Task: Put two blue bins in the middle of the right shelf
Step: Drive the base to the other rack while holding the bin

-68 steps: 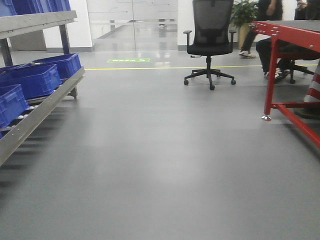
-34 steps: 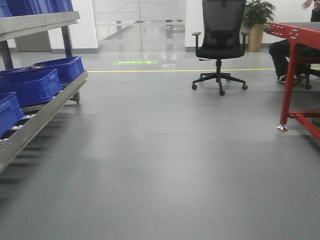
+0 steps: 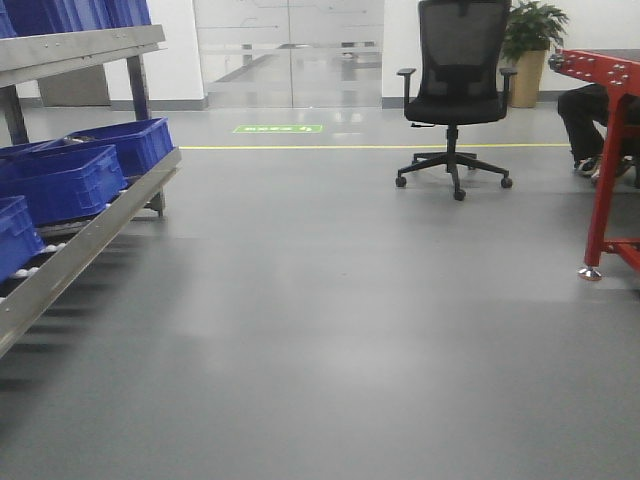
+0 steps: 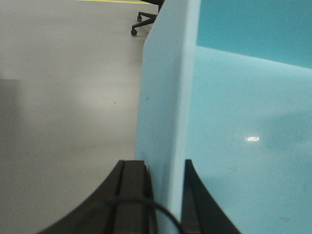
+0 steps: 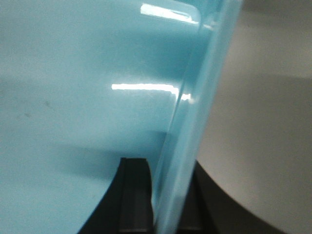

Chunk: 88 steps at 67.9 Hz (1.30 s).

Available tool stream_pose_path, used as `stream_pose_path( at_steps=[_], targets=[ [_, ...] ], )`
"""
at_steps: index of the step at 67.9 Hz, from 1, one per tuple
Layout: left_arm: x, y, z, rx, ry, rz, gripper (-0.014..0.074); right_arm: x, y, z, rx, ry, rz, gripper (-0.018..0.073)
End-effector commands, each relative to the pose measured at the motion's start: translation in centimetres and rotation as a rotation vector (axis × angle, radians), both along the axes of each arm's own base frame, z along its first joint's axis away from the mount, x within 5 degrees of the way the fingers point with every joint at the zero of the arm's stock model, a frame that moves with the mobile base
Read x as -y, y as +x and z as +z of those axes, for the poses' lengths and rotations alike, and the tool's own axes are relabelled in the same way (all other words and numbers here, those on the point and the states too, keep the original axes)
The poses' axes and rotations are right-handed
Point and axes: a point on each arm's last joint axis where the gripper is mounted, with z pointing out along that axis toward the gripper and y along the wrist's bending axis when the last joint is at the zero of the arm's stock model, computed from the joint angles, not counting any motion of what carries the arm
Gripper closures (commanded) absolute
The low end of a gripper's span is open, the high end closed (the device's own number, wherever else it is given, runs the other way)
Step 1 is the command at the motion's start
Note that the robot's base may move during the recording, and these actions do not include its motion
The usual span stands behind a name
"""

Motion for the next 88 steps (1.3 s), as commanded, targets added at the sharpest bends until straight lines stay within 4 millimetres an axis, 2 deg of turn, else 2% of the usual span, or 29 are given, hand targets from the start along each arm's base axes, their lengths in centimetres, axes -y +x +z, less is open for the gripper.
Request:
stream_pose_path(
  at_steps=[1,88],
  targets=[
    [0.02,-0.88,1.93,0.08,-0.117,-0.02,0.0707,0.01,0.07,0.5,0.044,-0.012,0.014,0.0713],
    [0.02,-0.88,1.93,0.08,-0.117,-0.02,0.0707,0.01,0.07,0.5,0.044,-0.012,0.014,0.0713]
  ],
)
